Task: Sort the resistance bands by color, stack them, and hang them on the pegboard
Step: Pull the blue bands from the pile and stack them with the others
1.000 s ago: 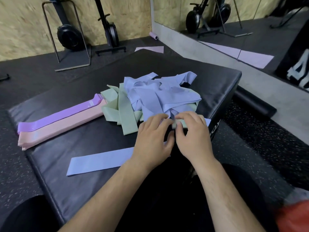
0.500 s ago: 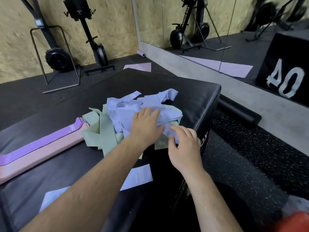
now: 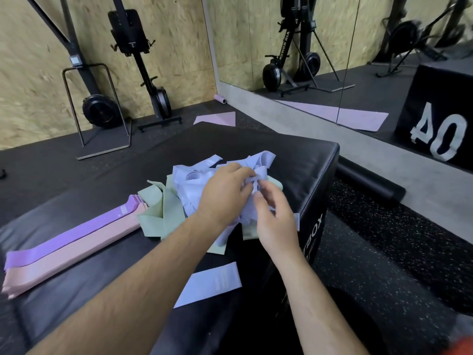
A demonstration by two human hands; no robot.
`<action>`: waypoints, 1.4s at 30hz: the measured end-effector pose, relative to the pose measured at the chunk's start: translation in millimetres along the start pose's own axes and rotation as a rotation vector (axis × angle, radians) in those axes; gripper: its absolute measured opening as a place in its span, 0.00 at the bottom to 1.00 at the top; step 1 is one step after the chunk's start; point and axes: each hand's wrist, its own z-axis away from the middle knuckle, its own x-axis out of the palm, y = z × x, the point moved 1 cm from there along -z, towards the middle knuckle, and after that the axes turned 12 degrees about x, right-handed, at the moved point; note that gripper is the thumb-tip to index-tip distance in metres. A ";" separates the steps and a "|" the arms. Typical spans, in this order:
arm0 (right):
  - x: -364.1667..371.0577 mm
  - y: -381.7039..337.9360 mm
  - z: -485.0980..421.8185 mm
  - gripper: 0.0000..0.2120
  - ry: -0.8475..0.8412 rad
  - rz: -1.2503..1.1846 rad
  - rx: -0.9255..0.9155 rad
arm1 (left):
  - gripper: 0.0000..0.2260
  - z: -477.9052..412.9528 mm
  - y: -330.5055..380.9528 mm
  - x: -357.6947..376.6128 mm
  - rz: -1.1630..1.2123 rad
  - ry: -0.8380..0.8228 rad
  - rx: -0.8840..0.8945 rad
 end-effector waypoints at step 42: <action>64.2 -9.2 158.2 0.13 -0.642 0.388 0.073 | 0.03 253.1 2.5 -125.8 0.619 0.331 -0.623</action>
